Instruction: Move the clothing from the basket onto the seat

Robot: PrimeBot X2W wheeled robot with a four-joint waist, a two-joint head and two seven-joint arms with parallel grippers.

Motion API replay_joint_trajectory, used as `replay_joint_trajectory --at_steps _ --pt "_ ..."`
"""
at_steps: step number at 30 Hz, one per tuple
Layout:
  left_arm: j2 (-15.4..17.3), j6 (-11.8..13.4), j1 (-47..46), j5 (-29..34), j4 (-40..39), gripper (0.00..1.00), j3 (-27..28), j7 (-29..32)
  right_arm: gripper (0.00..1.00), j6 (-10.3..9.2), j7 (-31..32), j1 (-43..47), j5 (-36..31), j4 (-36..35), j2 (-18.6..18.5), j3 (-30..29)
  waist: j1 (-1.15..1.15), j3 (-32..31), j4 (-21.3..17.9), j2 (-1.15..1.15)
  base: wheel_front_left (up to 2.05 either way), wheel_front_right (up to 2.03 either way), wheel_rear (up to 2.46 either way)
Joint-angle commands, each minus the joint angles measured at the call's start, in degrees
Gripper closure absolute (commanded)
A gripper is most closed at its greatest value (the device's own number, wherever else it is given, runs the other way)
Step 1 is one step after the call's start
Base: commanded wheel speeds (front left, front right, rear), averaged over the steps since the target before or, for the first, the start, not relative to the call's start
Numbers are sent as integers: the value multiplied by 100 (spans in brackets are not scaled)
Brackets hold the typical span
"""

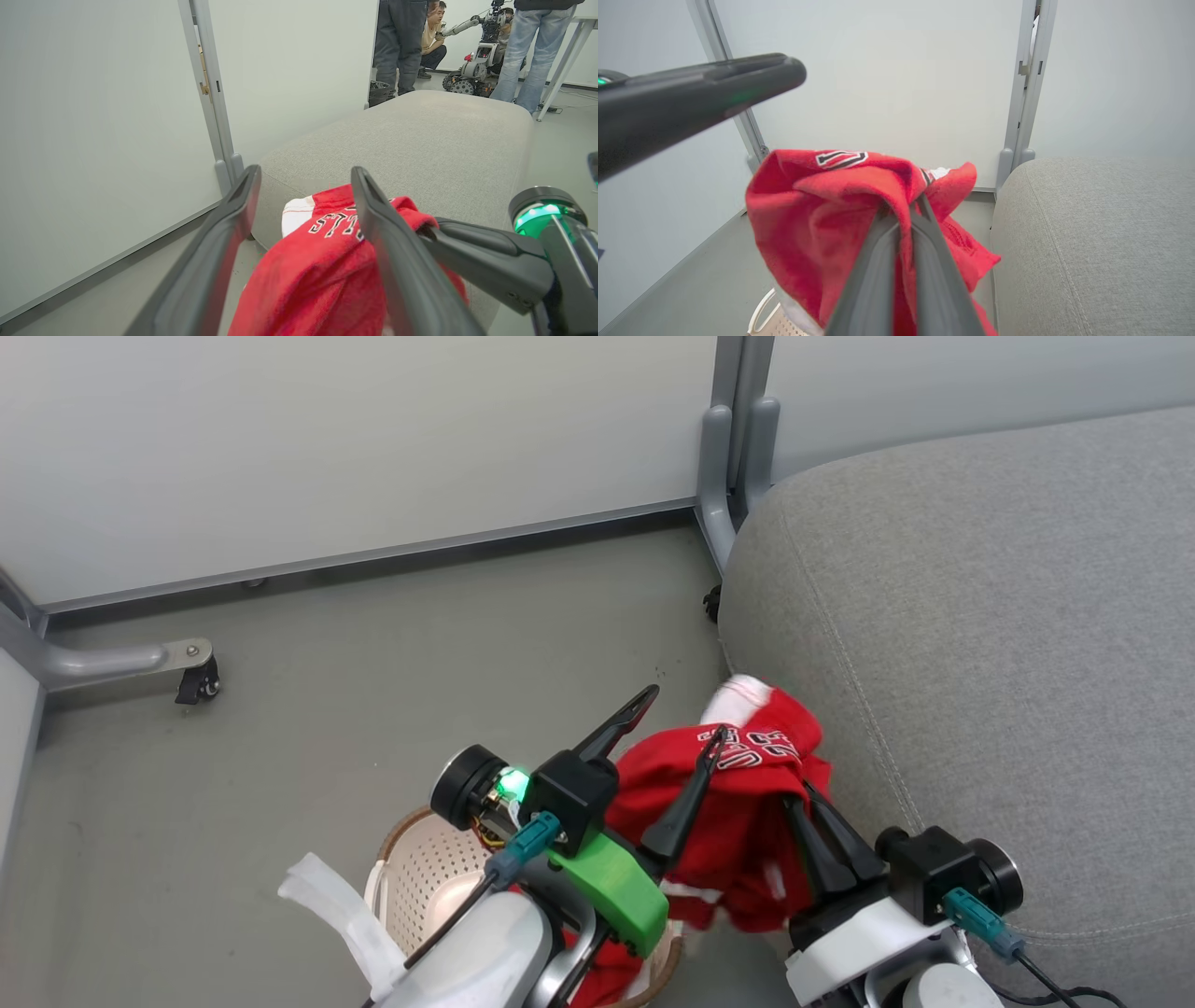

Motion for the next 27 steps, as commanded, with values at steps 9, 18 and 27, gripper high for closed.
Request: replay_joint_trajectory --at_steps 9,18,27 --pt "73 60 14 -42 14 0 -10 33 100 -2 -20 -8 75 -18 2 -39 0 1 -30 0 0 0 0" --pt "92 114 -34 -71 -68 0 -19 -8 100 -2 -20 -69 76 -101 2 -109 0 139 -77 0 0 0 0" --pt "204 108 -157 42 -227 0 -22 -211 100 -3 -20 -252 168 -585 0 -509 0 630 -585 0 0 0 0"
